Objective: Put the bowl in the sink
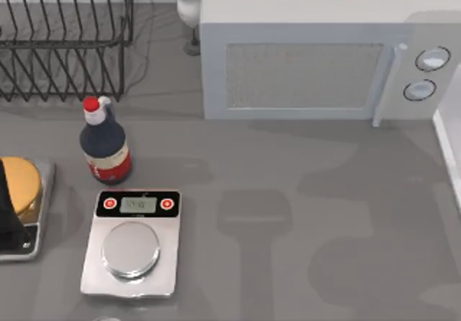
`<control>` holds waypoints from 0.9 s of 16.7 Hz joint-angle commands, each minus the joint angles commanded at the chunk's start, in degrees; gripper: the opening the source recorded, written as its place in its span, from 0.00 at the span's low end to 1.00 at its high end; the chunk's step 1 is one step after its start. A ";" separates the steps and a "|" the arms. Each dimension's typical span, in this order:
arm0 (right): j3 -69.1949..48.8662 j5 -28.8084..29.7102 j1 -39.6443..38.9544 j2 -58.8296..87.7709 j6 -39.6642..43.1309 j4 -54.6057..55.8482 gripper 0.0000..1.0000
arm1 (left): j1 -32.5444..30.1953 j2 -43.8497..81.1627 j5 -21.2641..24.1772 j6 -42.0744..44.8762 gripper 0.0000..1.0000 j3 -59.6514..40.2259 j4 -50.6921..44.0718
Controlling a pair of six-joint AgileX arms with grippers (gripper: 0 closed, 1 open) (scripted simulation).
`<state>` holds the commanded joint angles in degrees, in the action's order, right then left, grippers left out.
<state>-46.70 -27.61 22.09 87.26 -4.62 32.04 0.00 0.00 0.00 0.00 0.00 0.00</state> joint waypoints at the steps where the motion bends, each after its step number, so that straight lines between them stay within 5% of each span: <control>1: 2.45 -0.40 1.75 -0.20 0.89 4.30 0.00 | 0.00 0.00 0.00 0.00 1.00 0.00 0.00; 6: 11.41 -1.16 7.41 -1.45 3.38 18.26 0.00 | 0.00 0.00 0.00 0.00 1.00 0.00 0.00; 15: 12.51 -1.15 7.81 -0.66 3.50 20.58 0.00 | 0.00 0.00 0.00 0.00 1.00 0.00 0.00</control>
<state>-34.19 -28.76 29.90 86.61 -1.13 52.61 0.00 0.00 0.00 0.00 0.00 0.00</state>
